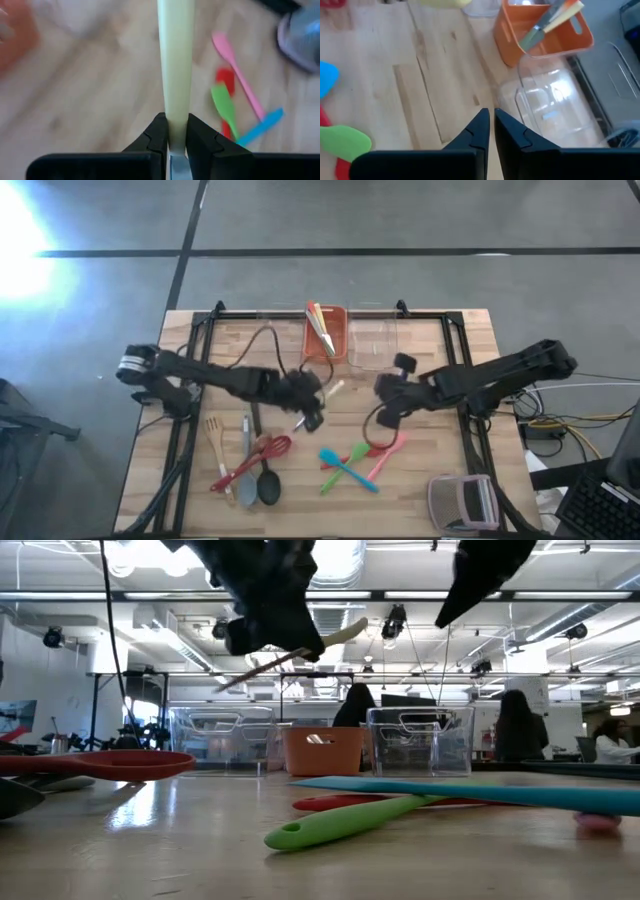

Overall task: Pick & Place Kitchen Items
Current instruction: Put the yellow table knife into the orange bin

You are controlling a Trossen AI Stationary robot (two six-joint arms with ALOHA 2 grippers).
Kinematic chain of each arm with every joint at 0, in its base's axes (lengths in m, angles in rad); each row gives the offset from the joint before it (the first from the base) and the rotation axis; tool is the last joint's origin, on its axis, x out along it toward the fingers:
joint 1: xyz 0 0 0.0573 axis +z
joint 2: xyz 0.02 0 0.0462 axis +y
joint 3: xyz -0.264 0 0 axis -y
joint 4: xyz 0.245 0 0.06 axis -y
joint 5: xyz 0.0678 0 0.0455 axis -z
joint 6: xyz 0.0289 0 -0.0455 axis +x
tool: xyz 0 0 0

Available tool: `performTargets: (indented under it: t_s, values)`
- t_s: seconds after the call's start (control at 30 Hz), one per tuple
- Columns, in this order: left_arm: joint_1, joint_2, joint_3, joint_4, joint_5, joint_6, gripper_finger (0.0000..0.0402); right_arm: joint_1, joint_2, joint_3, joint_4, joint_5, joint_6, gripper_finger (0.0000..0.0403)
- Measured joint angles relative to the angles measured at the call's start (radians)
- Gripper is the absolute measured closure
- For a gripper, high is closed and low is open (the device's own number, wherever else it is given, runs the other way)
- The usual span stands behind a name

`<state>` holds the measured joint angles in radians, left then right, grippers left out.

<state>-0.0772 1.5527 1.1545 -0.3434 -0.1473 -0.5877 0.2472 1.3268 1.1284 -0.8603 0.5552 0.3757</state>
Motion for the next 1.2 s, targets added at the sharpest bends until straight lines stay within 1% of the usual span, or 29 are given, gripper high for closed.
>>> performTargets:
  t_s: [0.07,0.17,0.3,0.5,0.6,0.77,1.07,1.2]
  values:
    - [0.049,-0.008,0.000,0.033,-0.016,0.029,0.0357,-0.003,-0.059,-0.032,0.005,0.005,0.023,0.0385]
    - [0.122,-0.019,0.000,0.091,-0.043,0.060,0.0357,-0.005,-0.146,-0.075,0.005,0.050,0.057,0.0385]
    - [0.229,-0.017,0.000,0.195,-0.045,0.092,0.0357,-0.014,-0.244,-0.129,0.031,0.056,0.089,0.0385]
    - [0.385,0.013,0.000,0.303,-0.028,0.098,0.0357,-0.017,-0.329,-0.184,0.077,0.061,0.088,0.0385]
    - [0.444,0.030,0.000,0.379,-0.017,0.097,0.0357,-0.017,-0.345,-0.192,0.085,0.070,0.086,0.0385]
    - [0.510,0.071,0.000,0.476,0.033,0.081,0.0357,-0.017,-0.341,-0.192,0.084,0.077,0.067,0.0385]
    - [0.573,0.161,0.000,0.611,0.034,0.057,0.0357,-0.017,-0.337,-0.190,0.084,0.077,0.059,0.0385]
    - [0.590,0.192,0.000,0.615,0.011,0.056,0.0357,-0.017,-0.337,-0.190,0.084,0.077,0.058,0.0385]
